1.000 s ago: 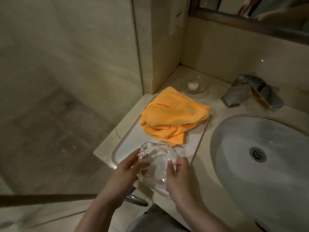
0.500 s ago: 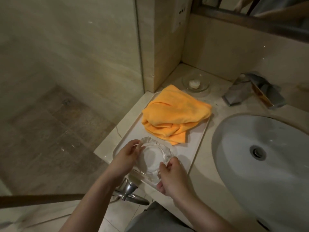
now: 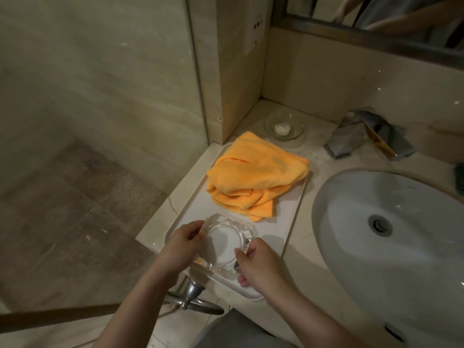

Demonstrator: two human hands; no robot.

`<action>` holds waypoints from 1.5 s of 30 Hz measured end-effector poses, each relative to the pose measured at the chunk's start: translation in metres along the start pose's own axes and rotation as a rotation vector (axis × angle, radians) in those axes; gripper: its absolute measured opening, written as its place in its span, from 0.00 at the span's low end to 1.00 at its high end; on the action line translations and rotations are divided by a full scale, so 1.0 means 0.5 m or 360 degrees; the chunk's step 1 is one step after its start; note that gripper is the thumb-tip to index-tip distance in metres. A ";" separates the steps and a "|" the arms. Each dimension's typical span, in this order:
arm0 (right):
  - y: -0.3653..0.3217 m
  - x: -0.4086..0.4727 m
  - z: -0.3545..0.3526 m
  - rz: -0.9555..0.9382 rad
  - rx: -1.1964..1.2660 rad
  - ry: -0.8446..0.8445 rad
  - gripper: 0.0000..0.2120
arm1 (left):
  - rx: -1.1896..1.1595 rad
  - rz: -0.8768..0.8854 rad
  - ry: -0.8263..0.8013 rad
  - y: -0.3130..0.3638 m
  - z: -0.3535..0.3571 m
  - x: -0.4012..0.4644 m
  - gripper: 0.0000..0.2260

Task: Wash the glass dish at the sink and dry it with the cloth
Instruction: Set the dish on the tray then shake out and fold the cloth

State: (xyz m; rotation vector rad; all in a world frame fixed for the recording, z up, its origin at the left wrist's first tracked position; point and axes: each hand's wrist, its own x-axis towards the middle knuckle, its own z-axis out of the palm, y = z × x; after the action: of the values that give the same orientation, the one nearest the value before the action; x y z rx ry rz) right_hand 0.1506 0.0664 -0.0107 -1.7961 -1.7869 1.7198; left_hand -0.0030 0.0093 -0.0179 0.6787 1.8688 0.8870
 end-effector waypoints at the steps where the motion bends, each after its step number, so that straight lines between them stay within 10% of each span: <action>1: 0.001 0.002 0.000 -0.0014 -0.0035 -0.0006 0.12 | 0.0001 -0.0003 0.0007 0.002 0.001 -0.002 0.11; 11: -0.013 0.017 -0.062 -0.0084 0.0003 0.0075 0.19 | 0.0287 0.0052 0.0282 0.026 0.004 0.001 0.14; 19: -0.076 0.127 -0.218 -0.0768 -0.0109 0.0660 0.36 | 0.1270 0.0753 0.0255 0.155 0.053 0.108 0.36; 23: -0.101 0.177 -0.252 -0.0704 -0.0718 0.0628 0.19 | 0.1406 0.0880 0.0403 0.197 0.058 0.131 0.29; 31: -0.264 0.138 -0.332 -0.1118 -0.0351 0.0588 0.15 | 0.0973 0.0918 0.0463 0.352 0.005 0.134 0.13; 38: -0.352 0.071 -0.356 -0.1299 -0.0269 0.0534 0.10 | 0.0947 0.1145 0.0213 0.434 0.052 0.063 0.46; 45: -0.402 -0.006 -0.437 -0.1416 -0.0330 0.0605 0.07 | 0.1051 0.1196 0.0472 0.507 0.026 0.054 0.16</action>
State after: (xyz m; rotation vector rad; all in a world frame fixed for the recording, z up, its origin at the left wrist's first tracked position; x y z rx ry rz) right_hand 0.1770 0.2606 0.2121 -0.9799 -2.1314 0.8196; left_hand 0.0190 0.1823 0.1687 1.8194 2.2154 0.8346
